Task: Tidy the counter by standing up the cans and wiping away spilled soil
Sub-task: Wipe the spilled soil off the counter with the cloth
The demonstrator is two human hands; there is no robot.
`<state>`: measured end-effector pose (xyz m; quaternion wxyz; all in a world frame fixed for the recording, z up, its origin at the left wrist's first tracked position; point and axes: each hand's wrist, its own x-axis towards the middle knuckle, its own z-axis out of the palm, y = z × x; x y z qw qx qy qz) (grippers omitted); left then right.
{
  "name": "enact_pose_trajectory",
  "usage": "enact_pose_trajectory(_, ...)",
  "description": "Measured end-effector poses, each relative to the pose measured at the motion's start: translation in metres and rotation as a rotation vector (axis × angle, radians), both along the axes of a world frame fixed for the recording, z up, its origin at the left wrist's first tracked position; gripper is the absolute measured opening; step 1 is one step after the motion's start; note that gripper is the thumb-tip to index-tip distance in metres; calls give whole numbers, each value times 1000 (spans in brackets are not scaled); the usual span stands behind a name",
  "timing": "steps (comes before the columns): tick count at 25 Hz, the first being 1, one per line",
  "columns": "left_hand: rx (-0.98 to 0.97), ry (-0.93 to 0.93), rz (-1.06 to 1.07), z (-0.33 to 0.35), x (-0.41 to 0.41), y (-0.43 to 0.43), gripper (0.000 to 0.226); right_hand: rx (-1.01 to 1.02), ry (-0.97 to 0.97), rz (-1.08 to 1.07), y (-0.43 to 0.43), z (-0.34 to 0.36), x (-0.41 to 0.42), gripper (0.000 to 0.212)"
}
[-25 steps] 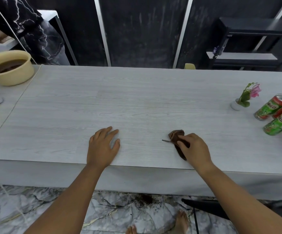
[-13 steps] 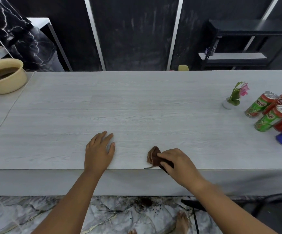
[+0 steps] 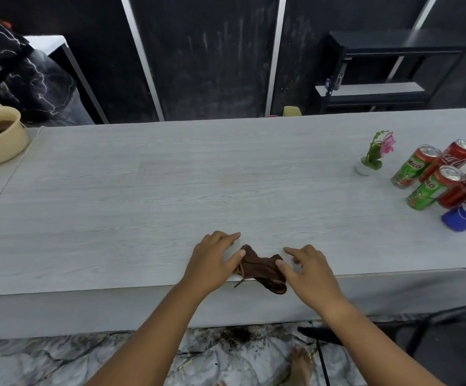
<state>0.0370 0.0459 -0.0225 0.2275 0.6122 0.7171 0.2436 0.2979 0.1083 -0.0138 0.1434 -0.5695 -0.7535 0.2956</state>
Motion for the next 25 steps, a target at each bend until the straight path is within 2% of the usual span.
enact_pose_trajectory(3, -12, 0, -23, 3, 4, 10, 33, 20, -15, 29, 0, 0, -6, 36)
enact_pose_trajectory(8, -33, -53, -4, 2, 12, 15, 7, 5, 74, 2, -1, 1, -10, 5)
enact_pose_trajectory(12, -70, -176, 79, 7, 21, 16, 11, -8, 148, -34, -3, 0, -8, 7)
enact_pose_trajectory(15, -74, -223, 110, 9, 23, 15, 10, 1, 70, 28, -7, -2, -5, 36)
enact_pose_trajectory(17, -59, -282, 119, 10, 21, 13, 9, 21, 36, 60, -8, -2, -8, 32)
enact_pose_trajectory(19, -38, -335, 109, 11, 22, 11, 8, 25, 45, 57, -10, -1, -8, 17)
enact_pose_trajectory(21, -25, -411, 109, 13, 25, 9, 8, -46, 167, 9, -11, 0, -6, 12)
enact_pose_trajectory(25, -25, -630, 115, 20, 37, 20, 9, -352, 639, -190, -10, 10, 17, 21)
